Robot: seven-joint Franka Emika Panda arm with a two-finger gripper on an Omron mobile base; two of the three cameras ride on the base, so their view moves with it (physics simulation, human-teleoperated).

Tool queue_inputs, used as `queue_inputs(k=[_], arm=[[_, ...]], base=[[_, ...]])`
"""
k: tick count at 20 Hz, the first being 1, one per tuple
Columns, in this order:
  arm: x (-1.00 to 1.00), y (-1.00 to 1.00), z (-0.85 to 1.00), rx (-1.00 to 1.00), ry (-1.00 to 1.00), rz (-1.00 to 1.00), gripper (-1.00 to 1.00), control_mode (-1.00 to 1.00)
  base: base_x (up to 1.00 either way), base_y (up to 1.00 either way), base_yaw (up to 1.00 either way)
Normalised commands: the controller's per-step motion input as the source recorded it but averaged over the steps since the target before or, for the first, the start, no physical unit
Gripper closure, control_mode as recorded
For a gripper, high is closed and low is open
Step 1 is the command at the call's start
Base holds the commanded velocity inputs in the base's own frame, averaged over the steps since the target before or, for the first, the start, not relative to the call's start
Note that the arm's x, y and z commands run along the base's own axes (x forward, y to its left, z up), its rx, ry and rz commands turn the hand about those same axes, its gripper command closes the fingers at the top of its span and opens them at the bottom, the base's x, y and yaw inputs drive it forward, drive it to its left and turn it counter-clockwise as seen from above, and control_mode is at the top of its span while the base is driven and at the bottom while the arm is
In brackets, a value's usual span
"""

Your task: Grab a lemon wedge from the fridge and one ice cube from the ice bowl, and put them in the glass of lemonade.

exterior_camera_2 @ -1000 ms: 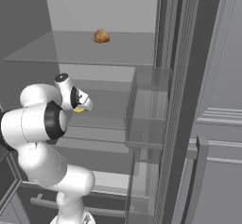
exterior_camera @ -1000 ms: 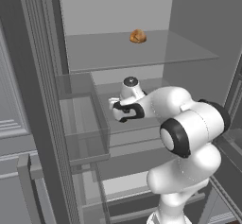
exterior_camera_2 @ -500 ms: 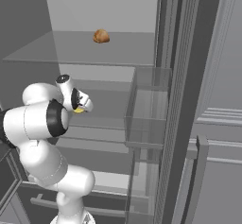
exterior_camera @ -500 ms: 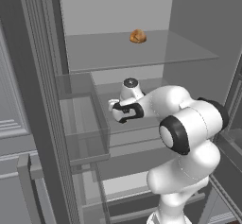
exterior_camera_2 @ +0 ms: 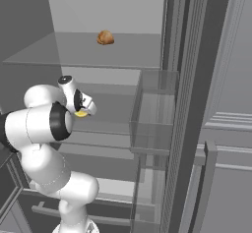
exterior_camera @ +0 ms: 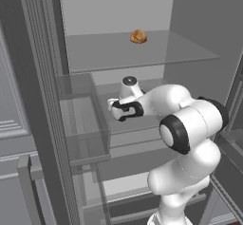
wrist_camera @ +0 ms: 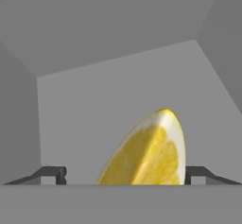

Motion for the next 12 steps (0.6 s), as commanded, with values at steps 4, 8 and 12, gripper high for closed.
queue_inputs(k=[4, 8, 12], arm=[[0.00, 0.00, 0.00, 0.00, 0.01, 0.00, 1.00, -1.00], [0.00, 0.00, 0.00, 0.00, 0.00, 0.00, 1.00, -1.00], [-0.35, 0.00, 0.00, 0.00, -0.07, 0.00, 1.00, -1.00]], base=[[0.00, 0.00, 0.00], [0.00, 0.00, 0.00], [0.00, 0.00, 0.00]])
